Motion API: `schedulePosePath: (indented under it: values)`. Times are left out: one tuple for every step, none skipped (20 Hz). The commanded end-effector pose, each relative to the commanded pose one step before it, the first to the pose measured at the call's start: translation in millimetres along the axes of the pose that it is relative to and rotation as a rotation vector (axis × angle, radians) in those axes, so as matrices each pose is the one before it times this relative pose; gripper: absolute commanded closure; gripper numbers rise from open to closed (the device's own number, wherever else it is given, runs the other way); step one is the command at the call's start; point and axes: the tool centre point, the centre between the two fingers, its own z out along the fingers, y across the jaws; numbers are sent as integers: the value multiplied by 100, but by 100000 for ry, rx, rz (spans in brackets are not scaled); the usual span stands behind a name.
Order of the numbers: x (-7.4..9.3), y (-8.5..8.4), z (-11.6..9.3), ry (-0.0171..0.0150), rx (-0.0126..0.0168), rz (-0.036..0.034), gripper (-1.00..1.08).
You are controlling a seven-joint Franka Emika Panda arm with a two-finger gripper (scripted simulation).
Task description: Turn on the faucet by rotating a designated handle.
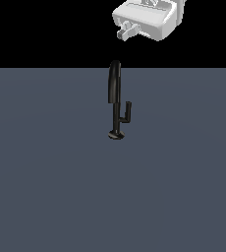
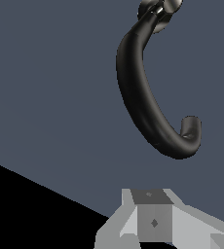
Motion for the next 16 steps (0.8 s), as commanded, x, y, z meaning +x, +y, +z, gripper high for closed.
schedulePosePath:
  values:
    - [1890, -191, 50, -4016, 4374, 4339, 108]
    - [768, -83, 17, -1610, 1776, 1784, 108]
    - [778, -85, 17, -1633, 1802, 1811, 108]
    - [789, -86, 17, -1657, 1831, 1840, 108]
    - [802, -88, 17, -1684, 1861, 1872, 108]
    - [815, -90, 17, -1712, 1894, 1906, 108]
    - [830, -92, 17, -1742, 1930, 1943, 108]
    - [845, -94, 17, -1773, 1967, 1982, 108]
    - [862, -96, 17, -1808, 2008, 2025, 108]
    - [880, -99, 17, -1845, 2052, 2071, 108]
    - [901, -101, 18, -1885, 2101, 2123, 108]
    - [923, -105, 20, -1929, 2153, 2178, 108]
    - [933, -106, 20, -1946, 2176, 2203, 108]
    - [931, -107, 21, -1938, 2172, 2202, 108]
    - [930, -107, 23, -1927, 2167, 2199, 108]
    - [927, -107, 26, -1914, 2159, 2194, 108]
